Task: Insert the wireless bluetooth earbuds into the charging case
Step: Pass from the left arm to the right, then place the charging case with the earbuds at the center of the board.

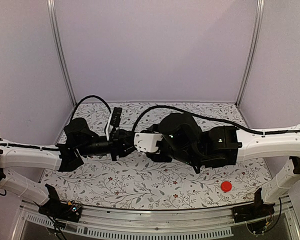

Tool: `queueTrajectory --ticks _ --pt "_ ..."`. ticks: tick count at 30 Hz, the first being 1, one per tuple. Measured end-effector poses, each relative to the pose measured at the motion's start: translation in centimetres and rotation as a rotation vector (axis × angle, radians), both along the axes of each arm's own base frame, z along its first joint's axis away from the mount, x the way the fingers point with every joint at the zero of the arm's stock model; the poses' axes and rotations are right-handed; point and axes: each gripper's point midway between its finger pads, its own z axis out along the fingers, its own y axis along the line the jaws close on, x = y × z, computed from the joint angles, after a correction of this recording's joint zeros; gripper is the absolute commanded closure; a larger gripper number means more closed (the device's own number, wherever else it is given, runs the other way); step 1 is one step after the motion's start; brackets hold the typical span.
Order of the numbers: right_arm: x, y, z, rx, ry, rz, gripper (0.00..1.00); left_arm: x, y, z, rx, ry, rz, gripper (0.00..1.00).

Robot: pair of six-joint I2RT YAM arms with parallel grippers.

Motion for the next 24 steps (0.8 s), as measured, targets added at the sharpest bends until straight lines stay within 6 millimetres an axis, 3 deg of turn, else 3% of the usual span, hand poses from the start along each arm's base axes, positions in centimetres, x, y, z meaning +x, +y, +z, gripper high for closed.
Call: queueTrajectory --ticks 3,5,7,11,13,15,19,24 --pt "0.1 -0.1 0.0 0.002 -0.001 -0.007 0.62 0.1 0.0 -0.1 0.007 0.006 0.002 0.85" --pt "0.1 -0.1 0.0 0.005 0.001 -0.012 0.67 0.2 -0.1 -0.1 0.009 0.009 0.005 0.74" --pt "0.2 -0.1 0.1 0.008 0.003 -0.013 0.71 0.2 -0.1 -0.1 0.011 0.012 0.006 0.51" --pt "0.1 0.1 -0.1 0.016 0.023 0.001 0.73 0.9 0.1 -0.1 0.012 0.031 0.034 0.23" --pt "0.3 0.2 -0.2 0.032 0.051 0.009 0.73 1.5 0.3 -0.3 0.019 0.030 0.057 0.02" --pt "1.0 0.0 -0.5 0.054 0.095 0.014 0.73 1.9 0.8 -0.2 0.026 0.033 0.087 0.00" --pt "5.3 -1.9 -0.5 0.146 0.216 -0.046 0.72 3.4 3.6 1.8 -0.019 0.019 0.210 0.00" --pt "14.4 -7.4 -2.3 0.311 0.429 -0.226 0.72 6.5 8.7 2.8 -0.056 0.054 0.419 0.00"
